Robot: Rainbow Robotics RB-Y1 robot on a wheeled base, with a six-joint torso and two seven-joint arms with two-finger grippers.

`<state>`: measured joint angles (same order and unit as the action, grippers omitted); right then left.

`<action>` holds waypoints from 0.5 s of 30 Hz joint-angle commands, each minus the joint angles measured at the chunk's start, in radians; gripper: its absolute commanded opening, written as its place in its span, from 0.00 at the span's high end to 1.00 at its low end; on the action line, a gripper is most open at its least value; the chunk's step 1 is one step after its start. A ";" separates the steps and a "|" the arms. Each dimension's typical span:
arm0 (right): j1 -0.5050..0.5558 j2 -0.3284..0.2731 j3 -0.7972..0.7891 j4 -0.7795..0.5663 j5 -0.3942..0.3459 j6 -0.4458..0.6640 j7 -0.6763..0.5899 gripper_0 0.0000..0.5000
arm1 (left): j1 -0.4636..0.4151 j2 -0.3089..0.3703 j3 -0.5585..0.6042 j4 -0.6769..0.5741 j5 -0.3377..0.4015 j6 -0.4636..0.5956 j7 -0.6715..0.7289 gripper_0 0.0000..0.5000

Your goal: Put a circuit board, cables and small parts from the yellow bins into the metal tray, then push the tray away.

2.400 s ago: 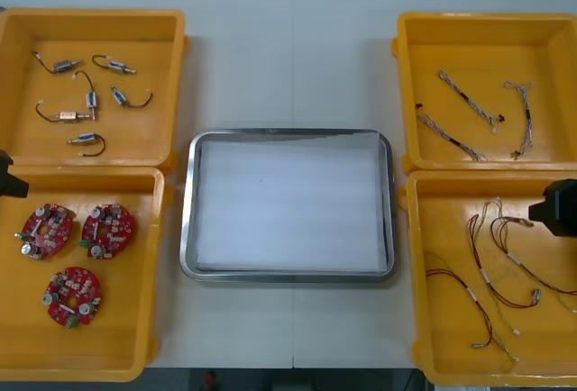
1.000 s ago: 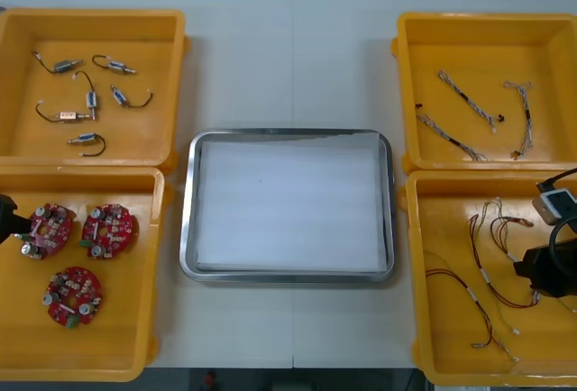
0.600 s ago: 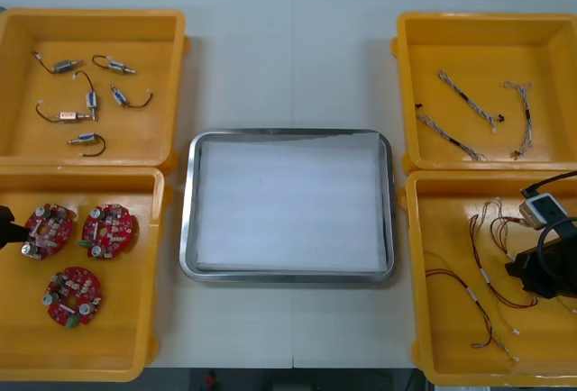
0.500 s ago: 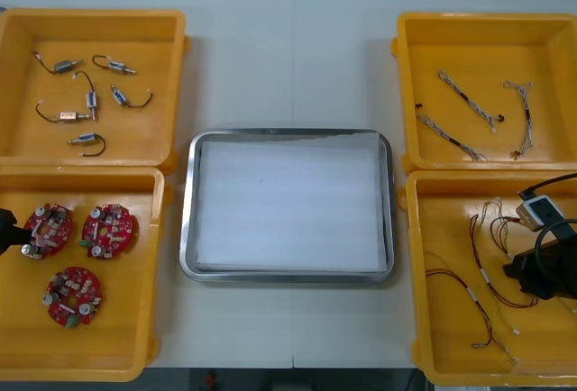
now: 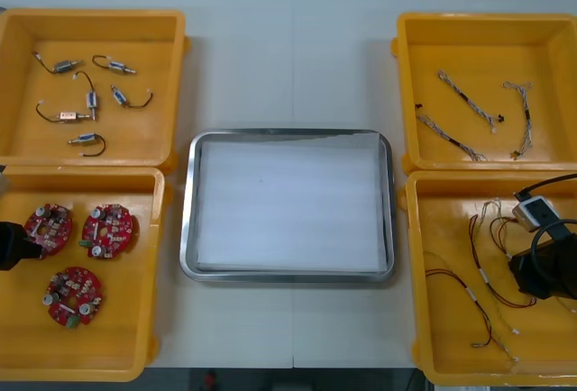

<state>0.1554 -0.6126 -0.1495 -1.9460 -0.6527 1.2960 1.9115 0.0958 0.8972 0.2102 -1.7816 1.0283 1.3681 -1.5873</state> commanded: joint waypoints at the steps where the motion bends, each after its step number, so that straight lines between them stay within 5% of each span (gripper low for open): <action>1: 0.015 -0.023 0.027 0.021 0.002 0.011 0.021 1.00 | 0.028 0.043 -0.028 0.005 0.010 -0.030 -0.010 0.00; 15: -0.007 -0.023 -0.078 -0.108 -0.021 0.150 0.023 1.00 | 0.028 0.043 -0.043 0.011 0.003 -0.055 0.007 0.00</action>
<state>0.1540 -0.6167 -0.1682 -1.9899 -0.6585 1.3983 1.9115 0.0962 0.8972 0.1805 -1.7758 1.0287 1.3248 -1.5873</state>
